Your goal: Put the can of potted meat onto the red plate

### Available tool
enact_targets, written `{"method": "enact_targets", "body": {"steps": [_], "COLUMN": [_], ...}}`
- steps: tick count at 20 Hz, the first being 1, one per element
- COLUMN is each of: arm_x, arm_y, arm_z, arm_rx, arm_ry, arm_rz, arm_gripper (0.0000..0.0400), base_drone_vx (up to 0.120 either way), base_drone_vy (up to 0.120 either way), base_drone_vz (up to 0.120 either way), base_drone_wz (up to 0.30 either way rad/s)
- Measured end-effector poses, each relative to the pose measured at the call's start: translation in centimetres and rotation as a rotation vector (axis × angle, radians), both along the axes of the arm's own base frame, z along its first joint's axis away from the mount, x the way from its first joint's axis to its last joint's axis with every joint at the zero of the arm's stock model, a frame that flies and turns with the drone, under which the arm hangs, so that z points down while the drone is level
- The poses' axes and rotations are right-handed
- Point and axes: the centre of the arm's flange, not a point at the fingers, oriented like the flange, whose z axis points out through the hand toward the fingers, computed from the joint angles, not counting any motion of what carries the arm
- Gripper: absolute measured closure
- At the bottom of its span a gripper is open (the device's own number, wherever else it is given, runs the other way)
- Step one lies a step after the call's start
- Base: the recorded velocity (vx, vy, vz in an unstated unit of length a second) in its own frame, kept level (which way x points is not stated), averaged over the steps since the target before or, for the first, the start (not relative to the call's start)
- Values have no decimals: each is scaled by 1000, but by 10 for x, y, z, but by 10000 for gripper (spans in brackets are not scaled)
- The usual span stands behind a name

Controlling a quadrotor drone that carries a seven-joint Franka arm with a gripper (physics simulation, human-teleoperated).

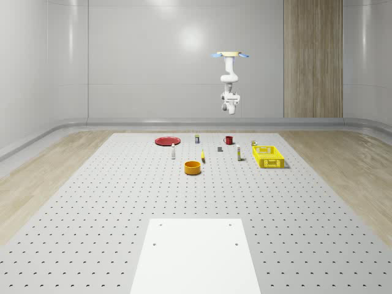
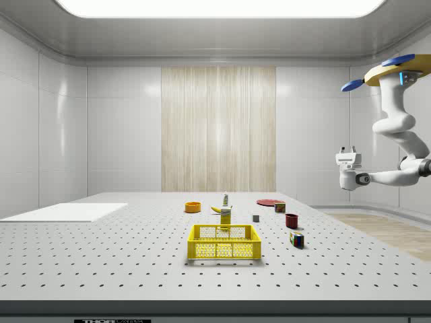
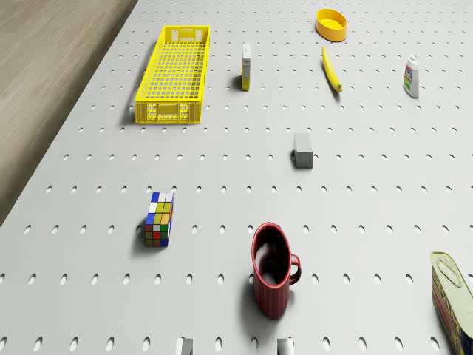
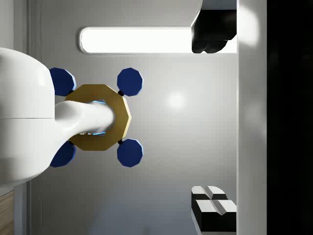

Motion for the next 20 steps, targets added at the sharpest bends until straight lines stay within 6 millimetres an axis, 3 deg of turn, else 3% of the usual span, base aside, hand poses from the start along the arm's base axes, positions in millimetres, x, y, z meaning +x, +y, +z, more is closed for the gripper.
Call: {"method": "enact_targets", "body": {"steps": [10, 20], "arm_x": [-2, 0], "arm_y": [0, 0], "arm_z": [66, 90], "arm_rx": [0, 0], "arm_ry": [-8, -16], "arm_rz": [0, 0], "arm_gripper": [0, 0], "base_drone_vx": [0, 0], "base_drone_vy": [0, -8], "base_drone_vz": [0, 0], "base_drone_wz": [0, 0]}}
